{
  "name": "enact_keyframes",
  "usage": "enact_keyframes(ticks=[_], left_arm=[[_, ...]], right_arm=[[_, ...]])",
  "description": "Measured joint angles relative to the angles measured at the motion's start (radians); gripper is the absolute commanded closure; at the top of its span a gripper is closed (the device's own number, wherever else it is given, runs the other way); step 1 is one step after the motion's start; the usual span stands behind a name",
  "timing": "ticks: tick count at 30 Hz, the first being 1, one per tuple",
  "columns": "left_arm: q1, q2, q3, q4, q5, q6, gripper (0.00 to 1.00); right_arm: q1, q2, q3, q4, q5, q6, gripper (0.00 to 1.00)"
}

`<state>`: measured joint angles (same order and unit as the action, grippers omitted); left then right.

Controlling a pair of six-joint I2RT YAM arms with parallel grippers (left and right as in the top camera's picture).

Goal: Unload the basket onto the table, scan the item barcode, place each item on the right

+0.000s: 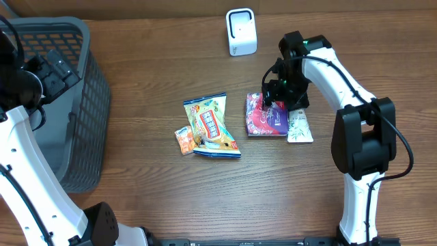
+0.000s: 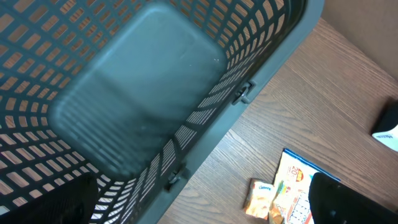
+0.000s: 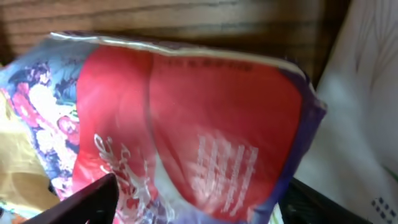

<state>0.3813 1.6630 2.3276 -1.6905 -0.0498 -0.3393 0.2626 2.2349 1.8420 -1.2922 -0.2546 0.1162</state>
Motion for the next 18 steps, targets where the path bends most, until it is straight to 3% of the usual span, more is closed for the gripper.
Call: enact_keyframes(ticks=[3, 5, 7, 9, 10, 13, 14, 18], left_arm=[[0.0, 0.0, 0.0, 0.0, 0.0, 0.0, 0.0], [0.0, 0.0, 0.0, 0.0, 0.0, 0.0, 0.0], [0.0, 0.0, 0.0, 0.0, 0.0, 0.0, 0.0], [0.0, 0.0, 0.0, 0.0, 0.0, 0.0, 0.0], [0.0, 0.0, 0.0, 0.0, 0.0, 0.0, 0.0], [0.0, 0.0, 0.0, 0.0, 0.0, 0.0, 0.0], [0.0, 0.0, 0.0, 0.0, 0.0, 0.0, 0.0], [0.0, 0.0, 0.0, 0.0, 0.0, 0.0, 0.0]], right_arm=[[0.001, 0.0, -0.063, 0.06, -0.006, 0.014, 0.36], [0.0, -0.003, -0.09, 0.087, -0.024, 0.024, 0.53], [0.0, -0.007, -0.097, 0.095, -0.034, 0.037, 0.57], [0.0, -0.009, -0.096, 0.093, -0.038, 0.045, 0.71], [0.0, -0.009, -0.09, 0.084, -0.04, 0.05, 0.84], [0.001, -0.005, -0.048, 0.043, -0.039, 0.064, 0.89], [0.001, -0.004, -0.014, 0.022, -0.034, 0.068, 0.95], [0.001, -0.003, 0.076, 0.014, -0.026, 0.098, 0.96]])
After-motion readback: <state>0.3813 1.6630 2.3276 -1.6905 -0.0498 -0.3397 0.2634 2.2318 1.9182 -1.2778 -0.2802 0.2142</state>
